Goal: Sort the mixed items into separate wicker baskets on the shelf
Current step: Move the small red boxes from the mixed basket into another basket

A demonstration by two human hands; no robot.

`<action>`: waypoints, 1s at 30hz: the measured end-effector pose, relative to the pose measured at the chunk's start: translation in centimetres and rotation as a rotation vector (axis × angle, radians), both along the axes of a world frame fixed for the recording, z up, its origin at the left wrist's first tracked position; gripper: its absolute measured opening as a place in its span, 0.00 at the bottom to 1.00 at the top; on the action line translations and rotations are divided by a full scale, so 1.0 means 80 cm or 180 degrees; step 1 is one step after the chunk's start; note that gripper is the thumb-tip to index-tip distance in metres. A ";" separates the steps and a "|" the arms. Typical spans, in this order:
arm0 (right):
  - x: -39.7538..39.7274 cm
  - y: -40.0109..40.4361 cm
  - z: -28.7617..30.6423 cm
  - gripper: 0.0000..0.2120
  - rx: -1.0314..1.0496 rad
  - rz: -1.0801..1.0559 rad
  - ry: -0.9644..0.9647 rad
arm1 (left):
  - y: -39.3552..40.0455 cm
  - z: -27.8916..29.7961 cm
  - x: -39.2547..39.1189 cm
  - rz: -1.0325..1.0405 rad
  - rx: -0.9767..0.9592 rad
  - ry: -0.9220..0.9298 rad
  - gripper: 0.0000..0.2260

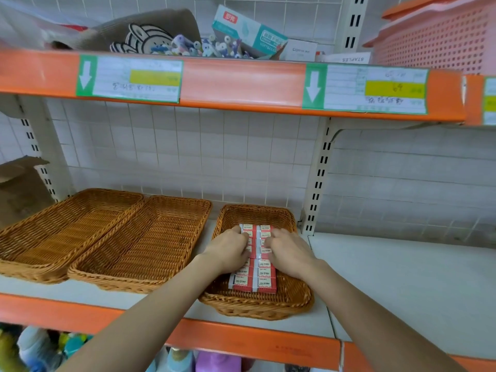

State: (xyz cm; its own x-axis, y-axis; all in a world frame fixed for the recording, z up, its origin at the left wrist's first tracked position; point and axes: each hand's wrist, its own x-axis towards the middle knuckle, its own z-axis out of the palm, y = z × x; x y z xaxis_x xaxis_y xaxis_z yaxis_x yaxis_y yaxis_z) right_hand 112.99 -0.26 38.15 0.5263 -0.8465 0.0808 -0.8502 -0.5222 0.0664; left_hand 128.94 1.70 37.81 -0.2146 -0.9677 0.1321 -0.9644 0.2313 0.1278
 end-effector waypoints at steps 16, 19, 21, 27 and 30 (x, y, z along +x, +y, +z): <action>-0.140 0.046 0.020 0.33 0.0735 -0.0660 -0.0164 | 0.028 0.032 -0.124 0.0130 0.0498 -0.0371 0.31; -0.193 0.064 0.017 0.32 0.0719 -0.0751 -0.0202 | 0.044 0.033 -0.175 0.0109 0.0491 -0.0425 0.31; -0.227 0.074 0.013 0.32 0.0696 -0.0829 -0.0252 | 0.054 0.031 -0.210 0.0085 0.0435 -0.0467 0.31; -0.327 0.111 0.001 0.32 0.0697 -0.1080 -0.0292 | 0.073 0.010 -0.318 -0.0135 0.0470 -0.0445 0.30; -0.379 0.131 -0.006 0.31 0.0771 -0.1238 -0.0278 | 0.078 -0.005 -0.369 -0.0289 0.0529 -0.0477 0.30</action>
